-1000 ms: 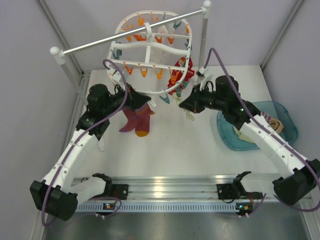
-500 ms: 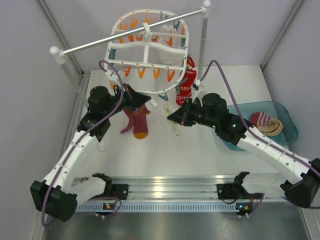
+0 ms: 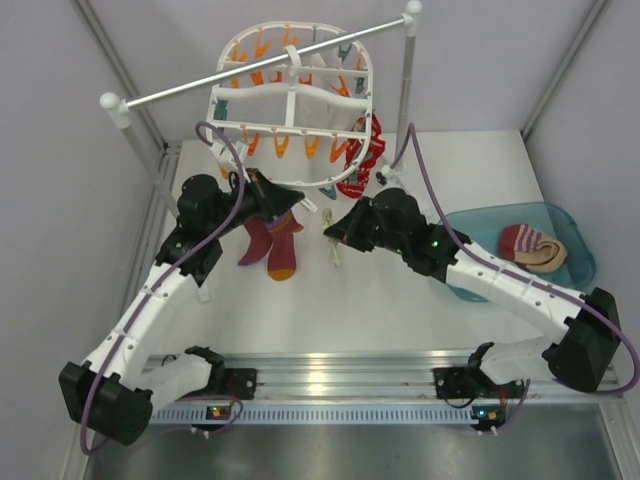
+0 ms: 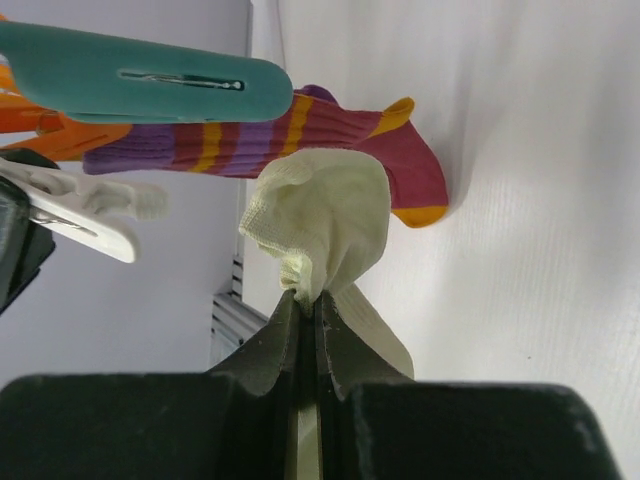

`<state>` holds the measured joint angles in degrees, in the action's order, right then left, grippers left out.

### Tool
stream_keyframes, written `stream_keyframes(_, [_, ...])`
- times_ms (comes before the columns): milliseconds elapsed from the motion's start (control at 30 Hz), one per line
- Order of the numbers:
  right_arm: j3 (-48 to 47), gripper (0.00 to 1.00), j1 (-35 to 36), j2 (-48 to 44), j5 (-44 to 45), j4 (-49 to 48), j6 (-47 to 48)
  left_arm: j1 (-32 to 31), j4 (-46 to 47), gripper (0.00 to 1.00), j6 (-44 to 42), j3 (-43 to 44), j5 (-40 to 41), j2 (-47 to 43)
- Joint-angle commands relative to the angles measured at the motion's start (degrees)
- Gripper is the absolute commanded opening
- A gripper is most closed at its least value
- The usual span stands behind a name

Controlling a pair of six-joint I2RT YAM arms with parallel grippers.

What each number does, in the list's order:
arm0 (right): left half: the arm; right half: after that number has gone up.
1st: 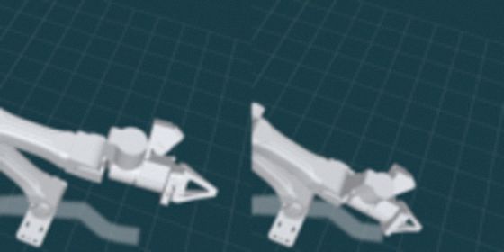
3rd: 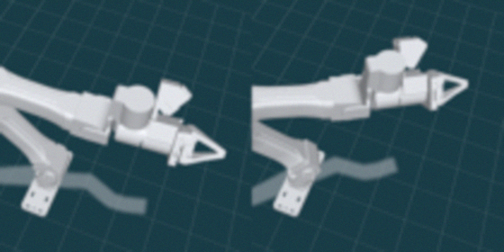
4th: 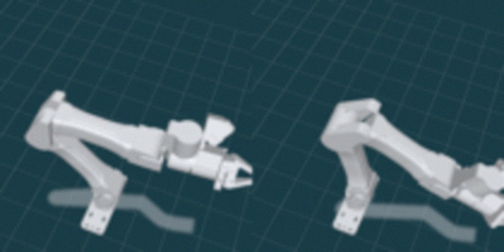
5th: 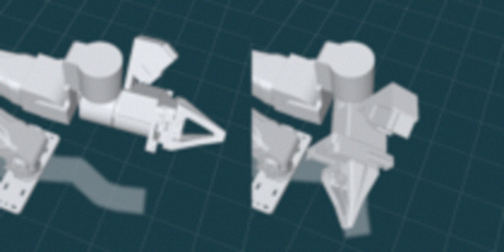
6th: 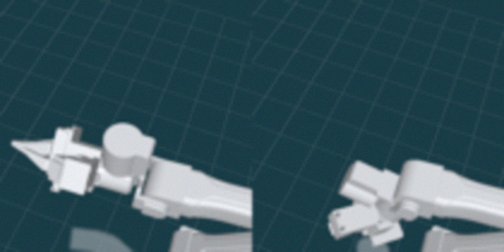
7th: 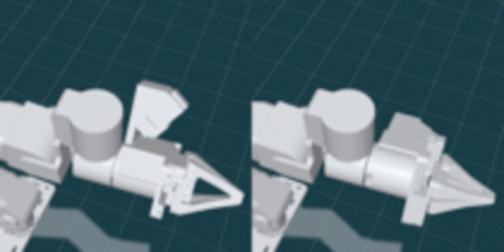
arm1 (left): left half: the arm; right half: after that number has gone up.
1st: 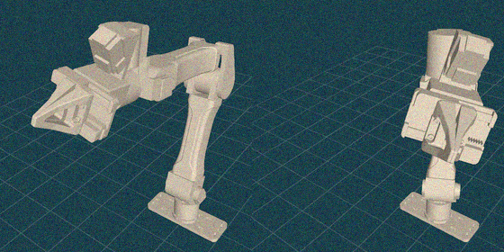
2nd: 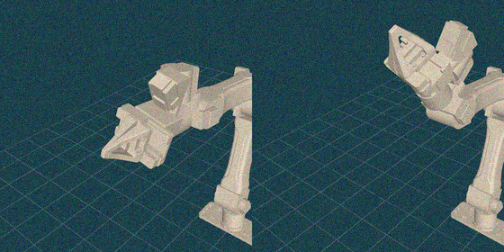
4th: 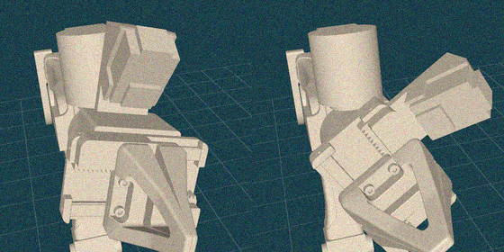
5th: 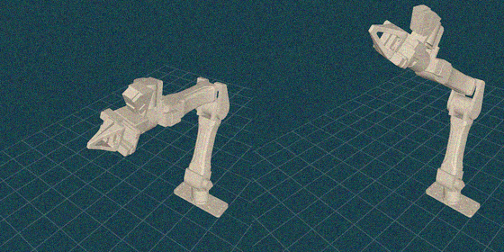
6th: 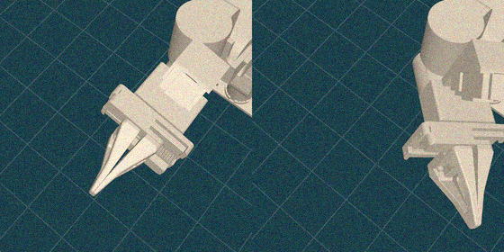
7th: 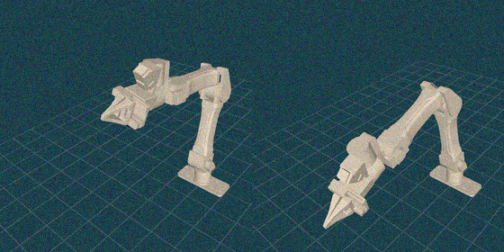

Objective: Clip the socks to the hanger
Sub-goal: Clamp the sock onto the hanger.

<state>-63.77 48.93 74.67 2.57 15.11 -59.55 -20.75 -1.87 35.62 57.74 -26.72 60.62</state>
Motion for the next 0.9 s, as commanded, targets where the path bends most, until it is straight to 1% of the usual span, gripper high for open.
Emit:
stream_keyframes(0, [-3.1, 0.0, 1.3, -0.5, 1.3, -6.9, -2.3, -1.0, 3.2, 0.0, 1.6, -1.2, -2.2, -0.4])
stream_keyframes(400, [-3.5, 0.0, 1.2, 0.3, 1.0, -9.7, -3.1, -2.2, 4.9, 0.0, 1.7, -2.5, -3.4, -0.3])
stream_keyframes(867, [-4.0, 0.0, 1.3, 0.7, -0.5, -11.9, -2.9, -3.0, 4.2, 0.0, 0.2, -2.7, -1.9, -0.3])
